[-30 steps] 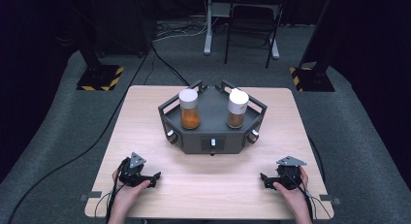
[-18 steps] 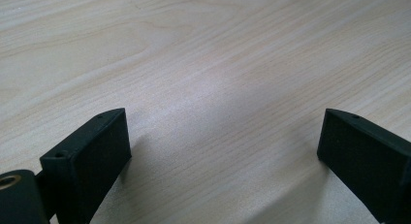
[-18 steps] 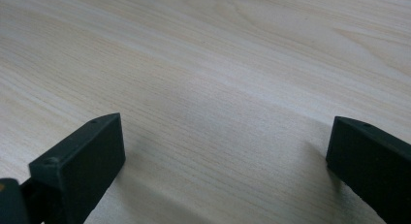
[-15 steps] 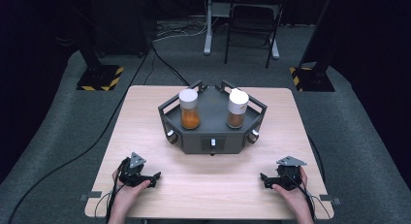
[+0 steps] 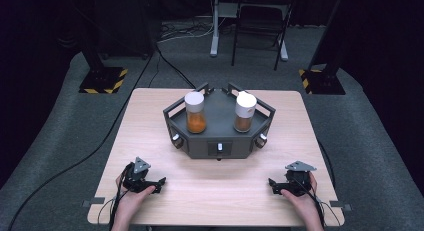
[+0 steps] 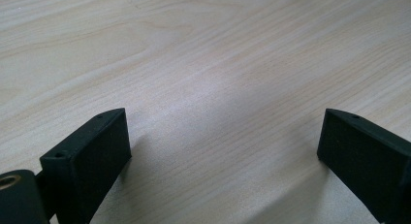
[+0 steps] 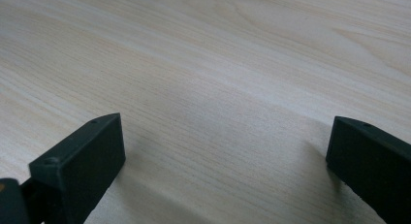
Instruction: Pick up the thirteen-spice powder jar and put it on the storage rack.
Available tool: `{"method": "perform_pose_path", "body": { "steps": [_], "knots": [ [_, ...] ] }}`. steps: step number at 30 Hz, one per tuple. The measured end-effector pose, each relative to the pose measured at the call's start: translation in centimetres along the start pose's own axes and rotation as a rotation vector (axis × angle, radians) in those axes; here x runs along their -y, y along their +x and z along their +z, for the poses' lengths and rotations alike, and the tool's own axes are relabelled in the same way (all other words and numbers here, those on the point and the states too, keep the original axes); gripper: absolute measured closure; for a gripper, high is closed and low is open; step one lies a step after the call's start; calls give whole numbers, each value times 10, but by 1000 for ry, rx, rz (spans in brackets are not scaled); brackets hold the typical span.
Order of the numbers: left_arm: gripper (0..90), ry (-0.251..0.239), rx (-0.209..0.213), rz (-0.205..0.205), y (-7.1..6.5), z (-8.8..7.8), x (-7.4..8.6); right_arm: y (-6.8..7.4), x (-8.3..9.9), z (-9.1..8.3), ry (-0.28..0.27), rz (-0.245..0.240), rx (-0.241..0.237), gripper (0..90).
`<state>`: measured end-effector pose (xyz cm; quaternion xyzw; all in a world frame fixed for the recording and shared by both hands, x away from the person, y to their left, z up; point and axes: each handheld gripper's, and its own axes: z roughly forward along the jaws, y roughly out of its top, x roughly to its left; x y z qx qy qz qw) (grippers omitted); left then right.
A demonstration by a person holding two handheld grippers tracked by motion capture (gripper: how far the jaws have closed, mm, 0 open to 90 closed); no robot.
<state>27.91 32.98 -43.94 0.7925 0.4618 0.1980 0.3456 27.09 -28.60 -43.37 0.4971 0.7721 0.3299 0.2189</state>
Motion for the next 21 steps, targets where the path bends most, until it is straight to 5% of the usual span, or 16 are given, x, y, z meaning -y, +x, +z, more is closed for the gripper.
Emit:
{"method": "perform_pose_path", "body": {
  "steps": [21],
  "knots": [
    [40,2,2,2,0,0,-1,0,0,0,0,0,0,0]
  ]
}}
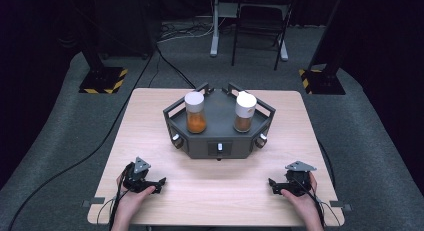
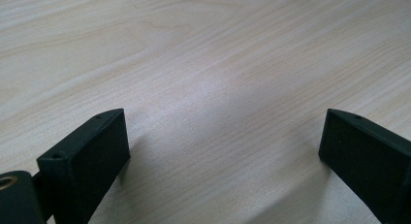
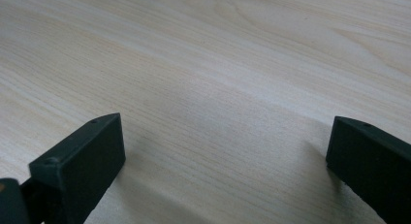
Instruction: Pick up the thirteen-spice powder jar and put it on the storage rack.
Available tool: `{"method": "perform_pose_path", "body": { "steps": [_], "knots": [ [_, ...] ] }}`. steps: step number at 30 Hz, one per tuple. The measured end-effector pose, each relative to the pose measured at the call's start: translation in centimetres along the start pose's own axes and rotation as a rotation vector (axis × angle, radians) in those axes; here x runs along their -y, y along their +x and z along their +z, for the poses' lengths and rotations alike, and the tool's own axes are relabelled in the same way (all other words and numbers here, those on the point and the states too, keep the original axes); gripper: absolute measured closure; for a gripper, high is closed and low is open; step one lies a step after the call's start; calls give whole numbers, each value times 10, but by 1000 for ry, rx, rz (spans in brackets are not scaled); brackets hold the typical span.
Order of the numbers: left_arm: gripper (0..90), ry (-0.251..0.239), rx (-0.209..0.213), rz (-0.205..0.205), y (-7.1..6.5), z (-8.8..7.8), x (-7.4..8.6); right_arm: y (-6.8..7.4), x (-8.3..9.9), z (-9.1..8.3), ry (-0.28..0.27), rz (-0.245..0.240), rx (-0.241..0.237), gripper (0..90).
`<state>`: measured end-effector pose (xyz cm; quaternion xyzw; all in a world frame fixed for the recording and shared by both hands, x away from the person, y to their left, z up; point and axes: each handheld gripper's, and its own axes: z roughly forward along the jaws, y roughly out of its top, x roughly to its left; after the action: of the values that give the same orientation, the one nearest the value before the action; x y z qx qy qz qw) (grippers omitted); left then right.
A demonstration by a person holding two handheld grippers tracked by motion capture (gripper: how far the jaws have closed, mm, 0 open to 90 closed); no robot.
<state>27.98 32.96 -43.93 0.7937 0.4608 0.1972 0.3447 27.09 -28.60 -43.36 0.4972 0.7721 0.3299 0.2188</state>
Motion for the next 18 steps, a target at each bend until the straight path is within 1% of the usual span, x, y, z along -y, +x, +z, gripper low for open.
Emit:
{"method": "perform_pose_path", "body": {
  "steps": [18],
  "knots": [
    [27,3,2,1,0,1,-1,0,0,0,0,0,0,0]
  ]
}}
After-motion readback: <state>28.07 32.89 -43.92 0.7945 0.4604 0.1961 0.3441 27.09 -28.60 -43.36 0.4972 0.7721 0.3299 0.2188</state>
